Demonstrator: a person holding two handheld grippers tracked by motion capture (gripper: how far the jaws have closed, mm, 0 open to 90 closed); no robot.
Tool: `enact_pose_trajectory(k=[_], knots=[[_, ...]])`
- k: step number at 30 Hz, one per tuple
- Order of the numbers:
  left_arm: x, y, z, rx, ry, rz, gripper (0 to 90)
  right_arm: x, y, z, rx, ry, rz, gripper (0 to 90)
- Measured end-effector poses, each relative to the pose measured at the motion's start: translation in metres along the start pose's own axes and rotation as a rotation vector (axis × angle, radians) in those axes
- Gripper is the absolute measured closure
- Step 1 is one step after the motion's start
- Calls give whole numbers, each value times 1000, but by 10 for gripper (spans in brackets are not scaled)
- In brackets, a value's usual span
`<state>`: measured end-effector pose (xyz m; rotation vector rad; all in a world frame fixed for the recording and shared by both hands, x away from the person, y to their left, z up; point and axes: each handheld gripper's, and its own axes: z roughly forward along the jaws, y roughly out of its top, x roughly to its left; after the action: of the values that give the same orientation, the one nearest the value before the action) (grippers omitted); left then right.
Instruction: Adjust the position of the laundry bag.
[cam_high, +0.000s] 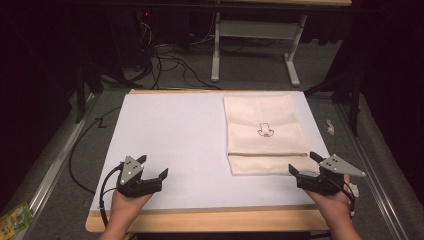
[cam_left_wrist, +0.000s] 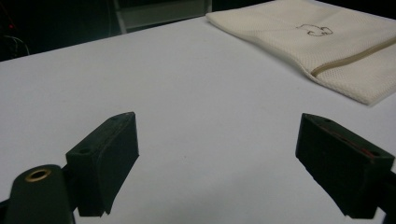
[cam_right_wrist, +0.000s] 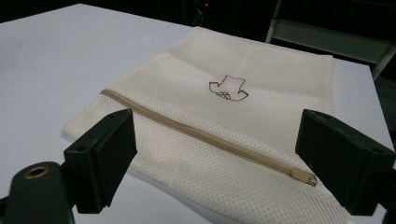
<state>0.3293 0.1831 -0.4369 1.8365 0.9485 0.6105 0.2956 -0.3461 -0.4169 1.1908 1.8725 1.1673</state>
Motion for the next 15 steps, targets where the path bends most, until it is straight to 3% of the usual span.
enact_pose_trajectory(k=[7,10,14,15], knots=[[-1,0,1,21,-21,-14,176,-11,-2,0,6,-33,42,131],[-4,0,5,33,-55,-36,223,-22,-6,2,21,-54,74,140],[-18,0,23,52,-131,-85,269,-38,-15,6,51,-90,106,152],[-18,0,23,52,-131,-85,278,-42,-17,7,56,-95,114,154]])
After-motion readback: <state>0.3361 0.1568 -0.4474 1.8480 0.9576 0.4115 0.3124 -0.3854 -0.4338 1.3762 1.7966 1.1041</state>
